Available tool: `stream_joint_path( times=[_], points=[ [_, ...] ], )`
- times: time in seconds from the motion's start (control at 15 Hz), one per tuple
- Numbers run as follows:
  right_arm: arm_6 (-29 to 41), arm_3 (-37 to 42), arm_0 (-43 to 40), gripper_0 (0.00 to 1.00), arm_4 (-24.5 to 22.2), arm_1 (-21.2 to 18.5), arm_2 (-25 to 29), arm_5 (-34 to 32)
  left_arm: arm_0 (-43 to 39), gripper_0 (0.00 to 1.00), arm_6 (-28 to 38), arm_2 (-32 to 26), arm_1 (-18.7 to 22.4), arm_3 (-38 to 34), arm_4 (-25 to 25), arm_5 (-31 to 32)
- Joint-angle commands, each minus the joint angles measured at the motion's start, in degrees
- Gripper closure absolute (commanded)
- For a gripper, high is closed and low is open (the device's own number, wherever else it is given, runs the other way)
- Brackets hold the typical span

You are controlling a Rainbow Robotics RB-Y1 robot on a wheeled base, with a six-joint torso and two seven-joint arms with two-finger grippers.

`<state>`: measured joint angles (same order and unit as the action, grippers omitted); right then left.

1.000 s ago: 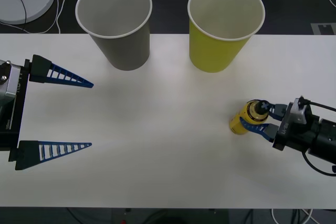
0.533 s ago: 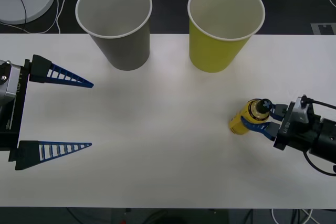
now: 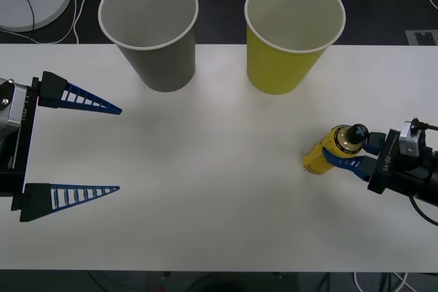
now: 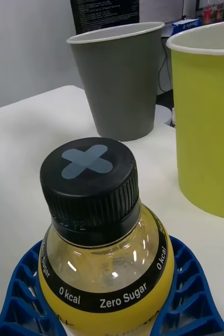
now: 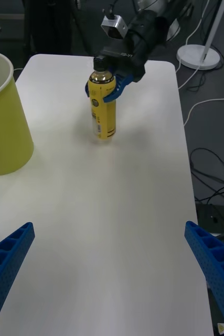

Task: Put the can into the green bin and the plastic bottle into the gray bin

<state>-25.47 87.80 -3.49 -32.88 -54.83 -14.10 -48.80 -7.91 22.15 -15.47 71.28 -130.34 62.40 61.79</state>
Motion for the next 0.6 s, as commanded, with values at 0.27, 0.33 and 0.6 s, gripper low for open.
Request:
stream_joint_path(
  times=[0.27, 0.33, 0.6],
  points=[
    [13.0, 10.6, -7.9, 1.0, -5.5, -1.7, 9.0, 0.3, 0.0, 0.0, 0.0, 0.0, 0.0, 0.0, 0.0, 0.0],
    [15.6, 12.9, -9.4, 1.0, -7.3, -1.7, 11.2, 0.5, 0.0, 0.0, 0.0, 0.0, 0.0, 0.0, 0.0, 0.0],
    [26.6, 22.6, -14.3, 1.0, -13.6, -1.7, 18.7, 1.5, 0.0, 0.0, 0.0, 0.0, 0.0, 0.0, 0.0, 0.0]
  ],
)
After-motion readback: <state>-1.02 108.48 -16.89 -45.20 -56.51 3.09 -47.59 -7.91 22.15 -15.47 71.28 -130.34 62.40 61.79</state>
